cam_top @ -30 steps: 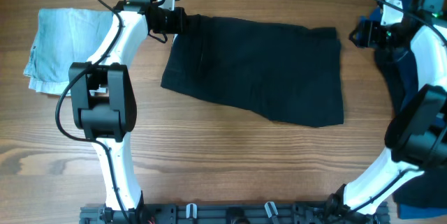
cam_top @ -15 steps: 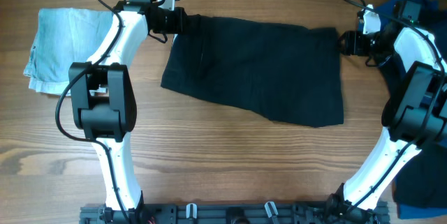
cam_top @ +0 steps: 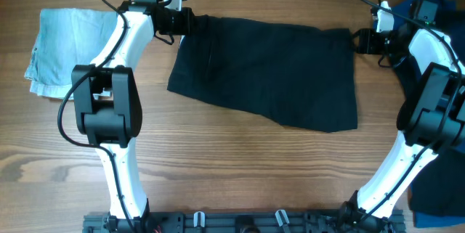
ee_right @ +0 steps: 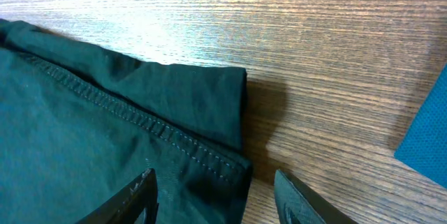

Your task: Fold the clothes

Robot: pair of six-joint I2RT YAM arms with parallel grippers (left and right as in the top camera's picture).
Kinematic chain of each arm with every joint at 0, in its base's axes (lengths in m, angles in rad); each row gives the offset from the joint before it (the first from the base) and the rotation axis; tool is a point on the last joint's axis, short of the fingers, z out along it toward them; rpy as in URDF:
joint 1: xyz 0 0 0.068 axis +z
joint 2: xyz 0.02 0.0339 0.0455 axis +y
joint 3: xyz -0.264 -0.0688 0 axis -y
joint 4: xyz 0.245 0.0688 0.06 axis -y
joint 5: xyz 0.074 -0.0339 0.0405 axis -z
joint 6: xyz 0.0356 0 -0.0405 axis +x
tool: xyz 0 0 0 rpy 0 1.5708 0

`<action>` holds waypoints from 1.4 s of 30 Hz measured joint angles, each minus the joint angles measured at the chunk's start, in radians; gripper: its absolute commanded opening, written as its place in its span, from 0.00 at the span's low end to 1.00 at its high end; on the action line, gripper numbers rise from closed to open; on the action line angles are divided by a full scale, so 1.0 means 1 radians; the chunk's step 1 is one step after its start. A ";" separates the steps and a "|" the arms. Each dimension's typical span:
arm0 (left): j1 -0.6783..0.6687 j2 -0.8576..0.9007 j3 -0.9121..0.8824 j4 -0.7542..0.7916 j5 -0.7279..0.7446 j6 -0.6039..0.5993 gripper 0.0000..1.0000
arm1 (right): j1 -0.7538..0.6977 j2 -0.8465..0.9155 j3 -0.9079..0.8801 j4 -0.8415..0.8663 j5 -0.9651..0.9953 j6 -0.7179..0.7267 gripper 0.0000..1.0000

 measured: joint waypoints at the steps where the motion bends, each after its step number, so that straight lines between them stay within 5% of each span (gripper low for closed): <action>1: 0.000 0.000 0.000 0.000 0.000 0.000 0.21 | 0.000 0.000 0.000 0.000 -0.002 0.000 0.52; 10: 0.000 0.000 0.000 0.000 0.000 0.000 0.20 | 0.007 0.029 0.000 -0.011 -0.004 0.000 0.48; 17: 0.000 0.000 0.000 0.000 0.000 0.000 0.15 | 0.006 0.037 0.000 -0.019 -0.007 -0.008 0.05; 21: 0.000 0.000 0.000 0.000 0.000 0.002 0.04 | 0.006 0.041 0.000 -0.019 -0.008 -0.008 0.04; 29: 0.003 -0.005 0.000 0.014 0.000 0.000 0.04 | 0.006 0.022 0.000 -0.031 -0.008 -0.008 0.04; 36: 0.024 -0.094 0.000 -0.015 0.000 0.000 0.04 | 0.008 -0.185 0.000 -0.082 -0.022 -0.011 0.04; 42: 0.056 -0.183 0.000 -0.151 0.000 -0.013 0.04 | 0.011 -0.371 0.000 -0.302 -0.048 -0.015 0.04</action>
